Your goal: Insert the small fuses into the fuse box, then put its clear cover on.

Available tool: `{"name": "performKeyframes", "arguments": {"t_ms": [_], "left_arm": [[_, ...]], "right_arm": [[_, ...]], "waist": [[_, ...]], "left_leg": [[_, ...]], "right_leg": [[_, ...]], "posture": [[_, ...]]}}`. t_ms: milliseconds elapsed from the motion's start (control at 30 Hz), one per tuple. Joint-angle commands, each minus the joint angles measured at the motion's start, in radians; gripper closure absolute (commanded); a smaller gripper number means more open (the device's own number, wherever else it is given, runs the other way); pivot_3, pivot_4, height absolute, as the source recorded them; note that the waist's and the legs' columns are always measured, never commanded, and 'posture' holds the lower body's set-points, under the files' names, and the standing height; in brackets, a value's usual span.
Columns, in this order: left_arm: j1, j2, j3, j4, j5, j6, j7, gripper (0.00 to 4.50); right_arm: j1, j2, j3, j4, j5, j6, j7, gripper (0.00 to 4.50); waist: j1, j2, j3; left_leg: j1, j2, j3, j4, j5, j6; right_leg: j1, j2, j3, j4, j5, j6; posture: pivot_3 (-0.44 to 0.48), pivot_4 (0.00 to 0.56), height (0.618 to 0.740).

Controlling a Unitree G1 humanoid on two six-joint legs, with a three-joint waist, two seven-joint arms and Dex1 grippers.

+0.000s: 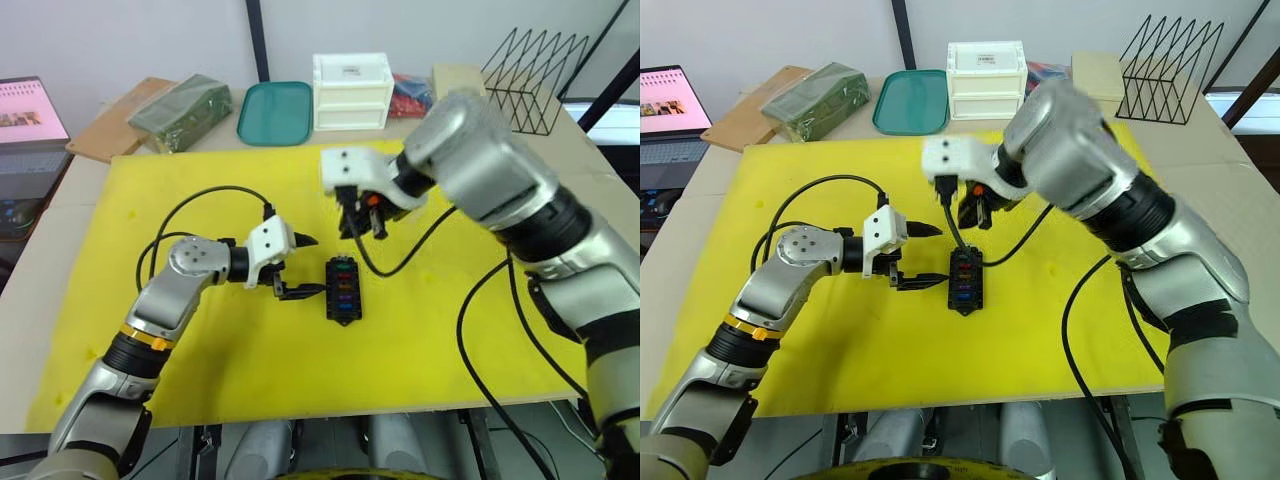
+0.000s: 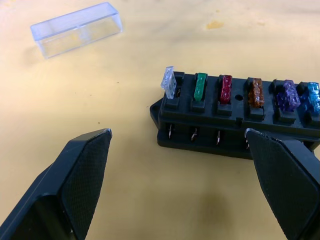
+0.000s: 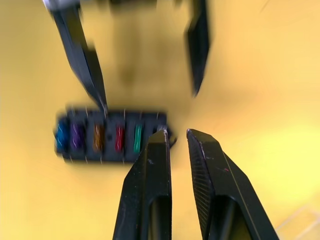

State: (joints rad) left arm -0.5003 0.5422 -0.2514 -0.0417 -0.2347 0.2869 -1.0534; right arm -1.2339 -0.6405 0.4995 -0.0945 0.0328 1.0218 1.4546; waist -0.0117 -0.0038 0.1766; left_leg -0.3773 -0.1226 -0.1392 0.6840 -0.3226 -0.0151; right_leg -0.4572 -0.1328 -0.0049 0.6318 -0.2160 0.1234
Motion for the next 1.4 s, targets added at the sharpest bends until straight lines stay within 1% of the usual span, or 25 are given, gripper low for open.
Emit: {"name": "performKeyframes", "arguments": {"t_ms": [33,100,167,200,267,333,467,567,900,1167,1400], "left_arm": [[-0.009,0.015,0.042,-0.033,-0.023,-0.004,-0.011,0.0],[-0.011,0.021,0.047,-0.037,-0.03,0.003,-0.019,0.0],[-0.013,0.024,0.049,-0.036,-0.033,0.005,-0.025,0.0],[-0.014,0.024,0.05,-0.036,-0.033,0.006,-0.027,0.0],[-0.016,0.025,0.05,-0.032,-0.032,0.004,-0.031,0.0],[-0.02,0.024,0.049,-0.027,-0.028,0.001,-0.036,0.0],[-0.033,0.019,0.046,-0.013,-0.024,-0.004,-0.043,0.0],[-0.036,0.017,0.044,-0.012,-0.023,-0.004,-0.045,0.0],[-0.031,0.016,0.042,-0.022,-0.02,0.0,-0.047,0.0],[-0.025,0.017,0.042,-0.031,-0.02,0.002,-0.045,0.0],[-0.023,0.017,0.039,-0.036,-0.016,0.0,-0.044,0.0]], "right_arm": [[0.139,0.038,-0.181,-0.093,0.065,-0.096,-0.145,3.81],[0.219,0.044,-0.241,-0.108,0.117,-0.119,-0.161,3.81],[0.268,0.036,-0.265,-0.104,0.142,-0.152,-0.177,3.81],[0.278,0.032,-0.269,-0.1,0.15,-0.162,-0.185,3.81],[0.272,0.02,-0.264,-0.067,0.193,-0.088,-0.174,3.81],[0.29,-0.014,-0.263,-0.037,0.214,-0.066,-0.163,3.81],[0.343,-0.054,-0.247,0.011,0.222,-0.1,-0.171,3.81],[0.375,-0.061,-0.243,-0.006,0.261,-0.089,-0.155,3.81],[0.347,-0.014,-0.229,0.056,0.318,-0.069,-0.181,3.81],[0.326,0.001,-0.198,0.139,0.302,-0.105,-0.192,3.81],[0.33,0.003,-0.173,0.166,0.294,-0.131,-0.186,3.81]], "waist": [[0.0,-0.002,-0.001],[0.0,-0.002,-0.001],[0.0,-0.002,-0.001],[-0.003,-0.002,-0.001],[-0.004,-0.002,-0.001],[-0.002,-0.002,-0.001],[0.002,-0.002,-0.001],[0.0,-0.002,-0.001],[0.0,-0.002,-0.001],[0.0,-0.002,-0.001],[-0.001,-0.002,-0.001]], "left_leg": [[0.0,0.0,0.0,0.0,0.0,0.0],[0.001,0.0,0.001,0.0,0.0,0.0],[0.001,0.0,0.001,0.0,0.0,0.0],[0.0,0.0,0.001,0.0,0.0,0.0],[0.001,0.0,0.001,0.0,0.0,0.0],[0.001,0.0,0.001,0.0,0.0,0.0],[0.001,0.0,0.001,0.0,0.0,0.0],[0.001,0.0,0.001,0.0,0.0,0.0],[0.001,0.0,0.001,0.0,0.0,0.0],[0.001,0.0,0.001,0.0,0.0,0.0],[0.001,0.0,0.001,0.0,0.0,0.0]], "right_leg": [[0.0,0.0,0.0,0.0,0.0,0.0],[0.001,0.0,0.0,0.0,0.0,0.0],[0.001,0.0,0.0,0.001,0.0,0.0],[0.0,0.0,0.0,0.0,0.0,0.0],[0.0,0.0,0.001,0.001,0.0,0.0],[0.001,0.0,0.001,0.001,0.0,0.0],[0.002,0.0,0.001,-0.001,0.0,0.0],[0.001,0.0,0.001,-0.001,0.0,0.0],[0.002,0.0,0.001,0.0,0.0,0.0],[0.001,0.0,0.001,0.0,0.0,0.0],[0.001,0.0,0.001,0.0,0.0,0.0]], "posture": [[0.0,0.15,0.74],[0.0,0.15,0.74],[0.0,0.15,0.74],[0.0,0.15,0.74],[0.0,0.15,0.74],[0.0,0.15,0.74],[0.0,0.15,0.74],[0.0,0.15,0.74],[0.0,0.15,0.74],[0.0,0.15,0.74],[0.0,0.15,0.74]]}}
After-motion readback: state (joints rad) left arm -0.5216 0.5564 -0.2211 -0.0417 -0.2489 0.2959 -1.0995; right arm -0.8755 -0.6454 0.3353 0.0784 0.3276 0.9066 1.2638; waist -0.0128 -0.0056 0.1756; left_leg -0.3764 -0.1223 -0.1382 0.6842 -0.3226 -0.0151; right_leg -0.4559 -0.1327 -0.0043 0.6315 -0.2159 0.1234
